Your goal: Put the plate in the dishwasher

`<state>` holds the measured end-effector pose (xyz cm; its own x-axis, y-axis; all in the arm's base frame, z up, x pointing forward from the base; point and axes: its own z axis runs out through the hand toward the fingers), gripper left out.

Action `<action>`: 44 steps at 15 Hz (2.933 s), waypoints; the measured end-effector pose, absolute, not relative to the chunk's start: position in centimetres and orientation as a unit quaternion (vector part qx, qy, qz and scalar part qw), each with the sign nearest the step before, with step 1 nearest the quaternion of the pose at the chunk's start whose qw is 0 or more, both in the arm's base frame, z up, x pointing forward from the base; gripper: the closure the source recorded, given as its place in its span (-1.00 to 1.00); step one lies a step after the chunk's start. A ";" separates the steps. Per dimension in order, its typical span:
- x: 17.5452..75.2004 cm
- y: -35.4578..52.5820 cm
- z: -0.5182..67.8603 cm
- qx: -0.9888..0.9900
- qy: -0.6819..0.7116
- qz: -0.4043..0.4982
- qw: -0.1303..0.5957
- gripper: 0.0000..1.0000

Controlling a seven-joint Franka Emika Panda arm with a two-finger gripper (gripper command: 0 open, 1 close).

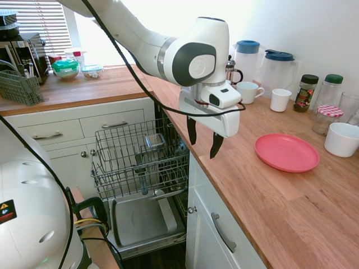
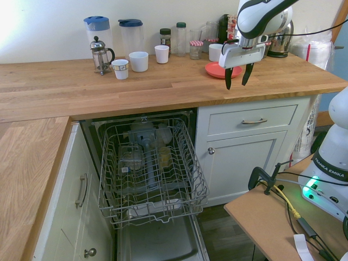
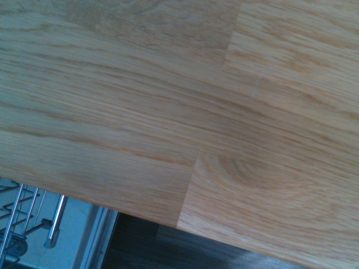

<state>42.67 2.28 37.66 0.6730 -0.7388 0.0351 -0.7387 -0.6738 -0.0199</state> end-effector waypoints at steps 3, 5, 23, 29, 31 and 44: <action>42.8 2.3 37.8 -0.914 0.406 -0.022 0.004 -1.00; 43.4 2.1 38.8 -0.911 0.412 -0.031 0.012 -1.00; 58.9 -20.3 39.3 -0.744 0.660 -0.003 0.100 -1.00; 60.7 -23.0 35.5 -0.712 0.694 0.016 0.110 -1.00; 61.0 -23.1 34.8 -0.708 0.697 0.021 0.114 -1.00; 61.7 -21.9 33.8 -0.715 0.685 0.031 0.140 1.00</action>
